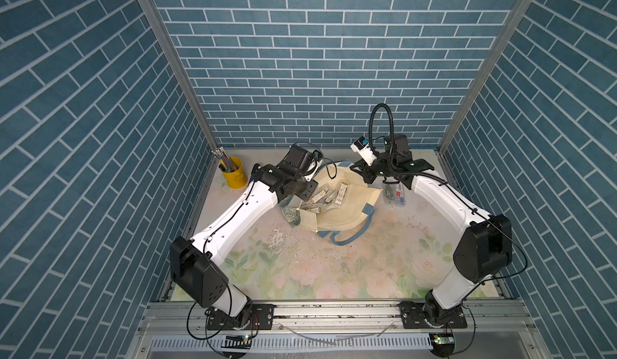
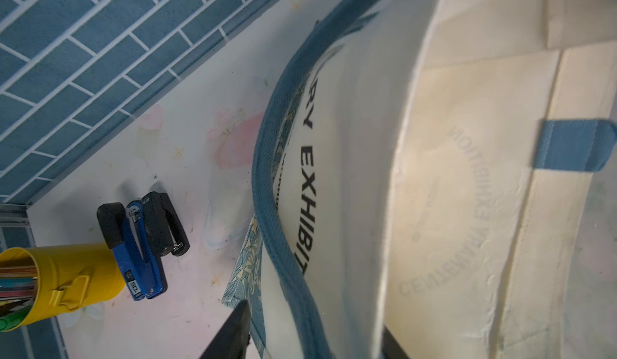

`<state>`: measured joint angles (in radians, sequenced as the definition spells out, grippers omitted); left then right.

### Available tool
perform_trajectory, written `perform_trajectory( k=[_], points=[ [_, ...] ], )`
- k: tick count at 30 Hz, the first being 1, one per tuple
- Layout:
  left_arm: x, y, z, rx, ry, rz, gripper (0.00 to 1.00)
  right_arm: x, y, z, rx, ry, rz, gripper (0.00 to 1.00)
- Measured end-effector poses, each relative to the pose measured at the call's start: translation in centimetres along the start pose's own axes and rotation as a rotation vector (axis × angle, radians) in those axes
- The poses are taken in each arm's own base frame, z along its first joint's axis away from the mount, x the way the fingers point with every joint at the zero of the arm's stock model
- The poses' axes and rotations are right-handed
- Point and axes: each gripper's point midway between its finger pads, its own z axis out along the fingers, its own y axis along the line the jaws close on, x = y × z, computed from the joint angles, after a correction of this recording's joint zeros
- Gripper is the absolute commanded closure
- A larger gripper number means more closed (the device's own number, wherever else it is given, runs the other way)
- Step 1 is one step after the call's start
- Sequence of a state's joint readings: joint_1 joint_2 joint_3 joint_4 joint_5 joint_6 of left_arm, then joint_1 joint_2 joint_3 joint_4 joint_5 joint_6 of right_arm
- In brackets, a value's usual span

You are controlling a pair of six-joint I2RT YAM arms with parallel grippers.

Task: Take out the compass set from the canvas bag
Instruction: Pick up the compass set from the canvas bag.

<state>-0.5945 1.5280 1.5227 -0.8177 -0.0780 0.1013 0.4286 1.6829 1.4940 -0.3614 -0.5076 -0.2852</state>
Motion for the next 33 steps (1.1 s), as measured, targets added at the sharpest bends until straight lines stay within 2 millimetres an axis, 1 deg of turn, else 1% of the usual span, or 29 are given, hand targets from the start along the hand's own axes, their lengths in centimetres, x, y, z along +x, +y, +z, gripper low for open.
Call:
perform_trajectory(
  k=[2, 4, 5, 6, 7, 10, 13, 14, 15, 18, 19, 20, 21, 23, 25, 28, 29, 31, 32, 33],
  points=[
    [0.1, 0.1, -0.4, -0.005, -0.008, -0.001, 0.82, 0.0, 0.0, 0.1, 0.001, 0.002, 0.0, 0.88],
    [0.0, 0.1, -0.8, -0.007, -0.021, 0.004, 0.92, 0.0, 0.0, 0.1, 0.003, 0.007, 0.007, 0.83],
    [-0.1, 0.2, -0.9, -0.007, -0.026, 0.002, 0.96, 0.1, 0.0, 0.1, 0.008, 0.012, 0.016, 0.78],
    [-0.2, 0.1, -1.0, -0.004, -0.031, -0.002, 0.98, 0.1, -0.2, 0.0, 0.018, 0.016, 0.031, 0.74],
    [-0.2, 0.1, -1.0, -0.004, -0.032, -0.002, 0.99, 0.0, -0.3, -0.1, 0.028, 0.018, 0.035, 0.71],
    [-0.5, -0.2, -0.8, 0.007, -0.046, -0.005, 1.0, -0.2, -0.5, -1.0, 0.076, 0.028, 0.1, 0.7],
    [-0.9, -0.6, -0.9, 0.016, -0.064, -0.005, 1.0, -1.0, 0.4, -3.2, 0.139, 0.015, 0.177, 0.69],
    [-1.0, -0.7, -0.9, 0.017, -0.067, -0.006, 1.0, -1.4, 1.4, -4.1, 0.154, -0.001, 0.194, 0.68],
    [-1.1, -0.8, -0.9, 0.019, -0.069, -0.007, 1.0, -1.9, 3.0, -5.1, 0.159, -0.023, 0.2, 0.67],
    [-1.3, -0.9, -0.9, 0.02, -0.077, -0.015, 1.0, -2.9, 8.2, -6.8, 0.128, -0.072, 0.189, 0.67],
    [-1.3, -0.9, -0.9, 0.02, -0.081, -0.018, 1.0, -3.1, 9.7, -7.0, 0.112, -0.081, 0.183, 0.67],
    [-1.5, -0.9, -0.9, 0.02, -0.085, -0.021, 1.0, -3.3, 10.8, -7.2, 0.102, -0.088, 0.183, 0.67],
    [-1.5, -0.9, -0.9, 0.02, -0.089, -0.023, 1.0, -3.3, 11.3, -7.2, 0.108, -0.093, 0.187, 0.67],
    [-1.6, -1.1, -0.8, 0.022, -0.092, -0.025, 1.0, -2.8, 11.9, -6.6, 0.117, -0.095, 0.21, 0.67],
    [-1.6, -1.2, -0.6, 0.023, -0.095, -0.027, 1.0, -1.3, 12.3, -4.8, 0.126, -0.073, 0.246, 0.68],
    [-1.5, -1.2, -0.5, 0.024, -0.097, -0.031, 1.0, 2.6, 12.8, -0.2, 0.132, 0.015, 0.305, 0.69],
    [-1.4, -1.3, -0.5, 0.025, -0.099, -0.032, 1.0, 4.4, 12.8, 1.5, 0.14, 0.056, 0.323, 0.68],
    [-1.5, -1.3, -0.5, 0.027, -0.102, -0.032, 1.0, 7.7, 12.3, 3.9, 0.17, 0.131, 0.356, 0.68],
    [-1.5, -1.3, -0.6, 0.027, -0.104, -0.032, 1.0, 9.1, 11.8, 4.9, 0.19, 0.16, 0.374, 0.69],
    [-1.5, -1.3, -0.6, 0.028, -0.106, -0.032, 1.0, 10.1, 11.3, 5.6, 0.206, 0.177, 0.394, 0.68]
  ],
)
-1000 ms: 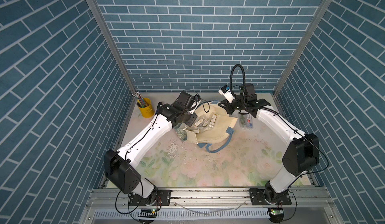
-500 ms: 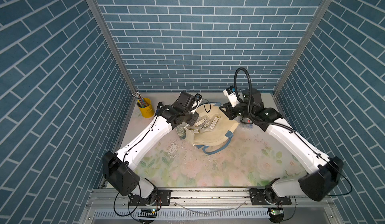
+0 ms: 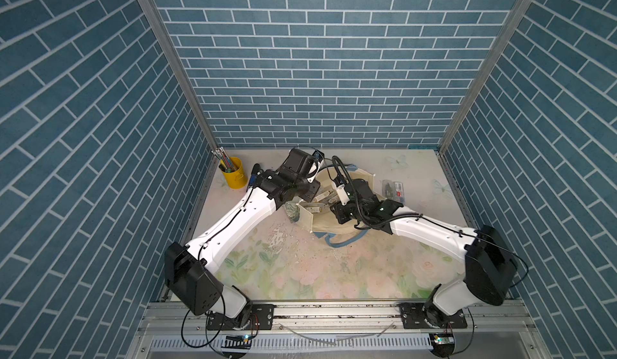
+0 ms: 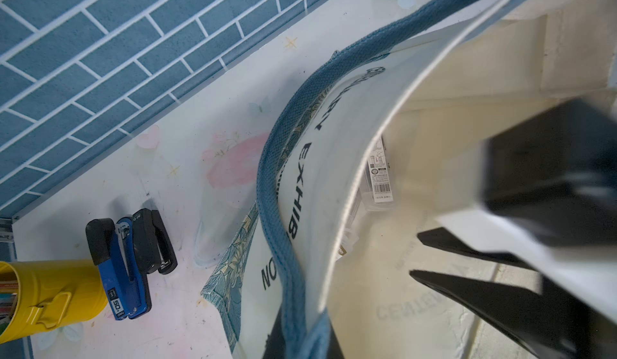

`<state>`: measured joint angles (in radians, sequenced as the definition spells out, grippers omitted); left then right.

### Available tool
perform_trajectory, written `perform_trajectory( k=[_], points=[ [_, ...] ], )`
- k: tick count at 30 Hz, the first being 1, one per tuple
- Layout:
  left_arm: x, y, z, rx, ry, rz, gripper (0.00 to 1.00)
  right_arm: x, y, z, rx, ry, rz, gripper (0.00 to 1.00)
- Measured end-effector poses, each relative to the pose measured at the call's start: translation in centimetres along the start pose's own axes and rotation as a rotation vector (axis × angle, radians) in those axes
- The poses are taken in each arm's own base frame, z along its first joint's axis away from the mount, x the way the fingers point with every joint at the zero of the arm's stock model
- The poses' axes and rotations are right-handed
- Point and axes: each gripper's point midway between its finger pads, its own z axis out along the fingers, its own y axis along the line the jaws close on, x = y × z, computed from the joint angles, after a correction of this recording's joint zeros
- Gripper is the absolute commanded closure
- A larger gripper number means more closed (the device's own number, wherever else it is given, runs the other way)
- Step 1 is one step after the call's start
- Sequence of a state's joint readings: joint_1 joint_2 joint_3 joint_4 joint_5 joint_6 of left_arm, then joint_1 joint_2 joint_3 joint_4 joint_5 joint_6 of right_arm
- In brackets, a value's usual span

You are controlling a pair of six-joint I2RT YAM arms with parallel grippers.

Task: Take out the compass set from the canvas bag
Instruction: Pick up the compass set from the canvas bag.

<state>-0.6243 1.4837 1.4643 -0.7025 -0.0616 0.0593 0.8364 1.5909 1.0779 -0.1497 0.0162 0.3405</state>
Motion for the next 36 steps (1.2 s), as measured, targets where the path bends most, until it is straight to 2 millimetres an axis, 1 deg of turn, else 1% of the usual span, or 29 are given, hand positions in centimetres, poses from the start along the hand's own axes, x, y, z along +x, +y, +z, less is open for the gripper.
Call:
perform_trajectory(
  k=[2, 5, 6, 8, 10, 13, 14, 18, 22, 28, 34, 36],
  points=[
    [0.0, 0.0, 0.0, 0.003, -0.005, -0.001, 1.0, 0.5, -1.9, 1.6, 0.047, 0.008, 0.052, 0.68],
    [0.2, -0.2, -0.1, 0.009, -0.007, 0.0, 1.0, 0.0, -4.7, 2.8, 0.12, -0.023, 0.138, 0.68],
    [0.2, -0.2, 0.0, 0.011, -0.009, -0.001, 1.0, -0.2, -5.4, 3.0, 0.139, -0.035, 0.164, 0.67],
    [0.1, -0.4, 0.0, 0.019, -0.013, -0.001, 1.0, -0.7, -6.9, 3.3, 0.187, -0.067, 0.219, 0.61],
    [0.2, -0.5, 0.2, 0.026, -0.014, -0.001, 1.0, -1.0, -7.7, 3.6, 0.214, -0.091, 0.26, 0.54],
    [0.3, -0.8, 0.3, 0.036, -0.015, -0.001, 1.0, -0.9, -8.4, 4.2, 0.245, -0.112, 0.322, 0.44],
    [0.2, -0.8, 0.4, 0.039, -0.018, -0.002, 1.0, -0.7, -8.6, 4.5, 0.255, -0.113, 0.343, 0.43],
    [0.3, -1.0, 0.6, 0.045, -0.022, -0.002, 1.0, -0.2, -9.3, 5.8, 0.296, -0.092, 0.416, 0.42],
    [0.3, -1.1, 0.7, 0.047, -0.027, -0.003, 1.0, -0.8, -9.5, 7.5, 0.319, -0.073, 0.469, 0.41],
    [0.3, -1.2, 0.9, 0.051, -0.031, -0.002, 1.0, -0.7, -9.6, 8.1, 0.327, -0.06, 0.499, 0.38],
    [0.3, -1.3, 1.1, 0.054, -0.036, -0.003, 1.0, -0.8, -9.6, 9.3, 0.337, -0.041, 0.501, 0.38],
    [0.4, -1.3, 1.2, 0.054, -0.036, -0.003, 1.0, -0.7, -9.7, 9.8, 0.342, -0.03, 0.5, 0.39]
  ],
)
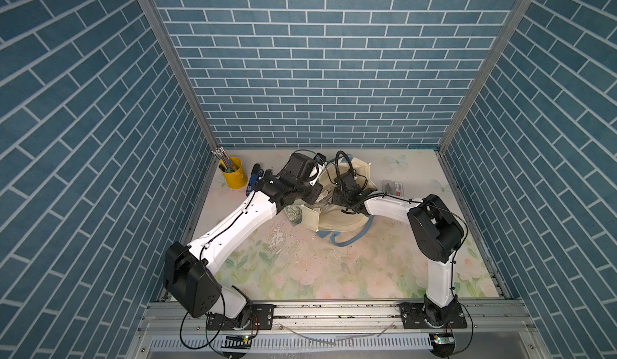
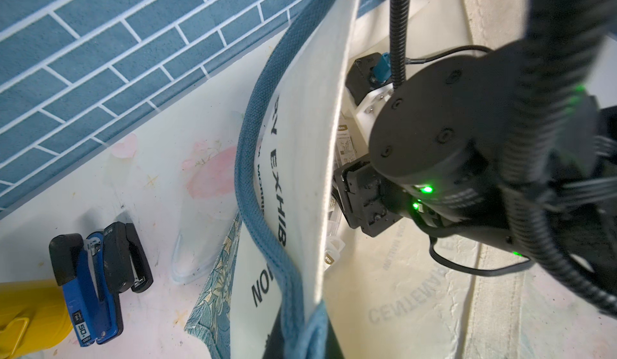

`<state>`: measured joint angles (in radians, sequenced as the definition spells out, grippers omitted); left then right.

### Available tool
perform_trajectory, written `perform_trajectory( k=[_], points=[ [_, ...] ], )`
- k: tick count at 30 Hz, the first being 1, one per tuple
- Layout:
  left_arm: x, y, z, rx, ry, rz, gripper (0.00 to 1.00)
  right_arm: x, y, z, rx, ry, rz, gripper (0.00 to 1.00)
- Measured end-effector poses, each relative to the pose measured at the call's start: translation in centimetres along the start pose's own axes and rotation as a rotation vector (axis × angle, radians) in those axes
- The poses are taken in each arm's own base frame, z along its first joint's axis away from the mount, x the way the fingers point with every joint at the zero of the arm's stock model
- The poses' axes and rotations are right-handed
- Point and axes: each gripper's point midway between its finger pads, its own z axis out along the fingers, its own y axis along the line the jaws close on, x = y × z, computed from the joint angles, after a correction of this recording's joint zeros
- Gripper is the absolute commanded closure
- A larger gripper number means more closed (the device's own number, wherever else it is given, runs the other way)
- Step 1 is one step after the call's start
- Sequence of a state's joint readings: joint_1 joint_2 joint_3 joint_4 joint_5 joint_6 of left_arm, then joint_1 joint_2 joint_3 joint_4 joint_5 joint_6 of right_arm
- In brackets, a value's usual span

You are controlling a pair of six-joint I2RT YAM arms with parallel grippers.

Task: Take out the compass set from the canvas bag
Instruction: Pick up the compass set from the canvas bag.

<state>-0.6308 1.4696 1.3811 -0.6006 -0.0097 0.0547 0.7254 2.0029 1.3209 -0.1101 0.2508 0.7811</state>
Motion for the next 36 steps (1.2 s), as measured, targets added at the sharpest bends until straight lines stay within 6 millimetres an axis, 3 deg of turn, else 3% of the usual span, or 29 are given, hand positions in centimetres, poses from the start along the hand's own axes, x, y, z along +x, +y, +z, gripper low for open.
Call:
perform_trajectory(
  k=[21, 27, 36],
  points=[
    [0.0, 0.0, 0.1, -0.001, -0.003, -0.003, 1.0, 0.2, -0.3, -0.2, 0.03, 0.03, -0.019, 0.63],
    [0.0, 0.0, 0.1, -0.001, -0.003, -0.003, 1.0, -0.2, -0.4, -2.1, 0.033, 0.036, -0.062, 0.66],
    [0.0, -0.1, 0.1, 0.002, -0.003, -0.001, 1.0, -0.5, 0.9, -7.3, -0.037, 0.019, -0.159, 0.7]
  ],
)
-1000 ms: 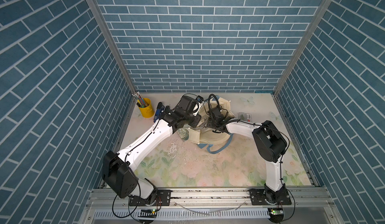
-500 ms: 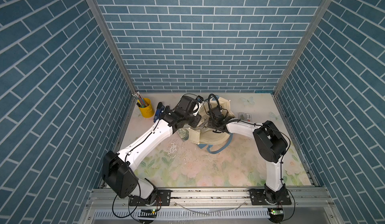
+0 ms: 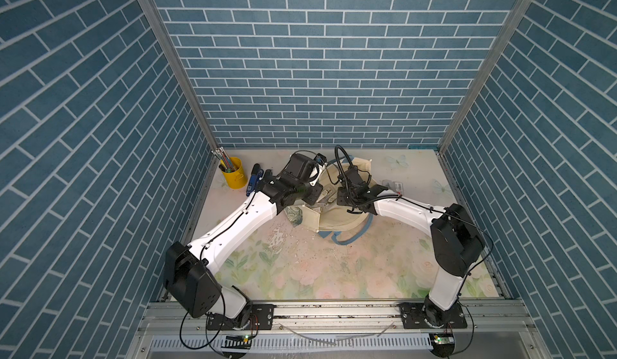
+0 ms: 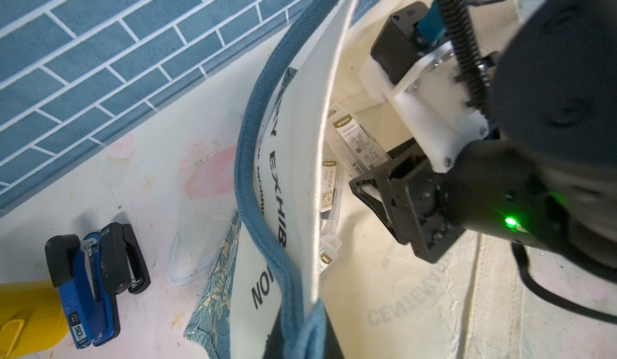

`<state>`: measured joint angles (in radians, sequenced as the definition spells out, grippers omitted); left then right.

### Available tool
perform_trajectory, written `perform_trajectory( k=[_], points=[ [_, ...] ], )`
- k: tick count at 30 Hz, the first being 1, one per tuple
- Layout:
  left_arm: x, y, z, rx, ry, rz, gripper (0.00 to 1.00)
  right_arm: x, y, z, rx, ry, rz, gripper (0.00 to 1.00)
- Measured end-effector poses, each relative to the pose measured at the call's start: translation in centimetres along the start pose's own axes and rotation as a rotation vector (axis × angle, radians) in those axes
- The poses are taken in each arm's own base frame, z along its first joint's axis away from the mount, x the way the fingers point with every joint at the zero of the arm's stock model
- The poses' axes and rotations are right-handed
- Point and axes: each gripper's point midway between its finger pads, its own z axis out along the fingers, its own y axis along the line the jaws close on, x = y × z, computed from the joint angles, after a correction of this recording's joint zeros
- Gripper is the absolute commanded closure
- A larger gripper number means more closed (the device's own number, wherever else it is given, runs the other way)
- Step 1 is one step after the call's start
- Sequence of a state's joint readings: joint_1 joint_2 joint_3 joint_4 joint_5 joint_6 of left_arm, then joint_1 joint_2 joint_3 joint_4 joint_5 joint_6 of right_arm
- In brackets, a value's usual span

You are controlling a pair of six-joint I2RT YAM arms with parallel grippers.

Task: Take out the compass set from the canvas bag
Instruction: Pick up the compass set from the canvas bag, then place the compass set at the center of the board.

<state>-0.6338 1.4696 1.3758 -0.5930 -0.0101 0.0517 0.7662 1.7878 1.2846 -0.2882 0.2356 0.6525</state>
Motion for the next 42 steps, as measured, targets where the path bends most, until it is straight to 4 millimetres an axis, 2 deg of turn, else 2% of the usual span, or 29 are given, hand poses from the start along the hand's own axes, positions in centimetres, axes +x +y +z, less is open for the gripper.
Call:
perform_trajectory(
  k=[6, 10, 19, 23, 26, 29, 34, 39, 42],
  points=[
    [0.0, 0.0, 0.0, -0.001, -0.001, -0.007, 1.0, 1.1, 0.7, -3.2, -0.064, 0.023, -0.074, 0.74],
    [0.0, 0.1, 0.0, -0.007, -0.001, -0.014, 1.0, 1.3, 0.8, -6.6, -0.117, 0.018, -0.125, 0.77],
    [-0.2, 0.2, -0.1, -0.014, -0.005, -0.031, 1.0, -0.8, 1.8, -15.7, -0.282, -0.101, -0.294, 0.84],
    [-0.2, 0.2, -0.1, -0.014, -0.005, -0.036, 1.0, -1.8, 1.4, -17.7, -0.278, -0.145, -0.377, 0.85],
    [-0.2, 0.2, -0.1, -0.015, -0.005, -0.037, 1.0, -3.8, 0.8, -18.7, -0.26, -0.19, -0.402, 0.86],
    [-0.2, 0.2, -0.1, -0.016, -0.005, -0.036, 1.0, -6.9, -2.3, -18.9, -0.2, -0.245, -0.352, 0.88],
    [-0.2, 0.3, -0.1, -0.022, -0.005, -0.036, 1.0, -10.7, -9.9, -18.2, -0.056, -0.292, -0.201, 0.88],
    [-0.2, 0.4, -0.1, -0.026, -0.005, -0.034, 1.0, -12.6, -13.7, -16.4, -0.017, -0.303, -0.098, 0.89],
    [-0.2, 0.4, -0.2, -0.027, -0.006, -0.032, 1.0, -12.5, -16.2, -13.3, 0.008, -0.265, -0.025, 0.89]
  ],
)
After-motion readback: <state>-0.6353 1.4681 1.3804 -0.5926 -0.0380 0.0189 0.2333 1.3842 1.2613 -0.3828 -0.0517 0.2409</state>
